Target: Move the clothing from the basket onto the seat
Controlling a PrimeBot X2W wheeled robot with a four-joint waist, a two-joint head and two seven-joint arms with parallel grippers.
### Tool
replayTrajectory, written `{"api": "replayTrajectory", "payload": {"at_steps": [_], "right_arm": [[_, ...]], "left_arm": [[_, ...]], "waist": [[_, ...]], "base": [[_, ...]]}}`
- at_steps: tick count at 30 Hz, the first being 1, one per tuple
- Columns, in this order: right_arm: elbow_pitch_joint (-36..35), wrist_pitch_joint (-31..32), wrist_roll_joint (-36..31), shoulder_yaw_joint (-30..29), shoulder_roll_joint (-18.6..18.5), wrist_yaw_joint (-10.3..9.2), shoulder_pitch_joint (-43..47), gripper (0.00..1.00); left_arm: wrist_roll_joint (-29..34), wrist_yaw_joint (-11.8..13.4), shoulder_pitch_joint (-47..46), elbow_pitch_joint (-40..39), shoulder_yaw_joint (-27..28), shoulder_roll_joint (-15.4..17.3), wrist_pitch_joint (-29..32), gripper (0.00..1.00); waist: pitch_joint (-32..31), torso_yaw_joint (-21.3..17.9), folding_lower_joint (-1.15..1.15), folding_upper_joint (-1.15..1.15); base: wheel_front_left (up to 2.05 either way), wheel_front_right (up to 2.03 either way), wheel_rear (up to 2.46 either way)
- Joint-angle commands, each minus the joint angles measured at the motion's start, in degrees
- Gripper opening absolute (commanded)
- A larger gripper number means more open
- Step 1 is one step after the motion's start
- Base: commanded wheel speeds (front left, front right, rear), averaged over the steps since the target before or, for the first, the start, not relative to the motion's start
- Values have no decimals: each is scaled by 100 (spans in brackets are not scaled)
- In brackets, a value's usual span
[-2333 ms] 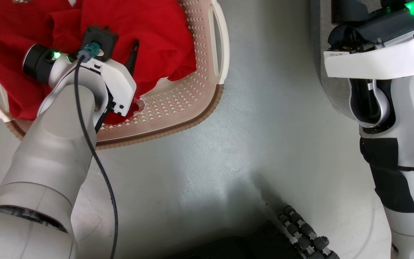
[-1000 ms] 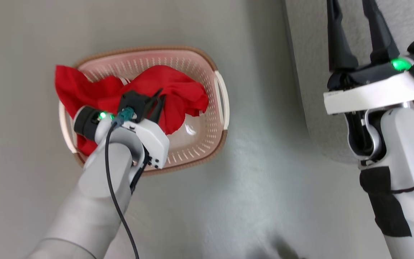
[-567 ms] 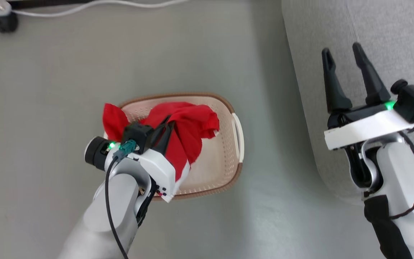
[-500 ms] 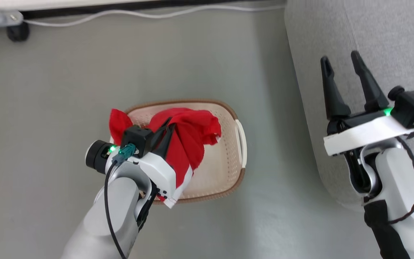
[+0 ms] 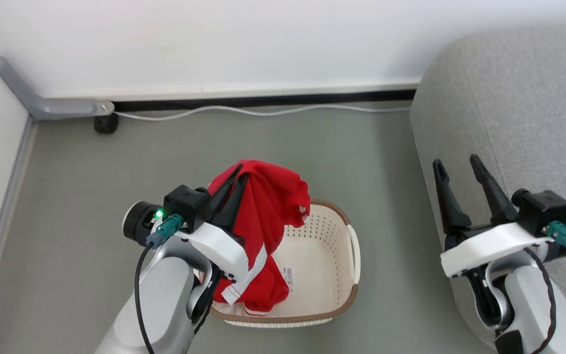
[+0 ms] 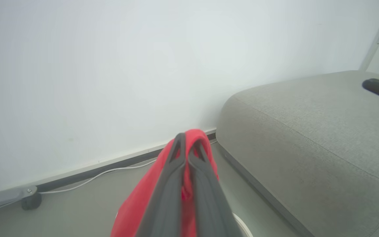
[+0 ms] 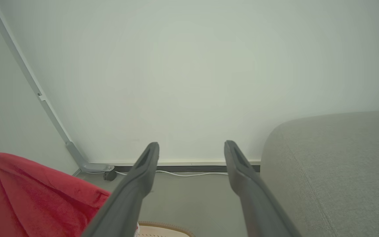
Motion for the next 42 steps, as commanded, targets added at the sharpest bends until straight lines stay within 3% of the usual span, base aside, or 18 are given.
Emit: {"api": "replayTrajectory", "payload": {"at_steps": [1, 16, 28, 36, 42], "right_arm": [[-100, -35, -11, 90, 20, 24, 31, 100], [22, -35, -11, 36, 156, 24, 233, 100], [-36, -35, 56, 197, 188, 24, 107, 100], [-693, -35, 468, 1281, -82, 24, -287, 100], [-544, -35, 1033, 2809, -680, 24, -940, 100]], "left_arm": [[31, -43, -51, -213, 204, 66, -60, 0], [53, -185, -793, -1399, -50, 76, -60, 0], [-53, -193, -937, -1550, -139, 137, -60, 0], [-35, -194, -942, -1562, -217, 133, -60, 0], [-55, -194, -907, -1619, -236, 123, -60, 0]], "waist": [[-219, 121, 0, 0], [-398, 223, 0, 0], [-370, 121, 0, 0], [-303, 63, 0, 0], [-279, 70, 0, 0]], "base": [[0, 0, 0], [0, 0, 0], [0, 0, 0], [0, 0, 0], [0, 0, 0]]}}
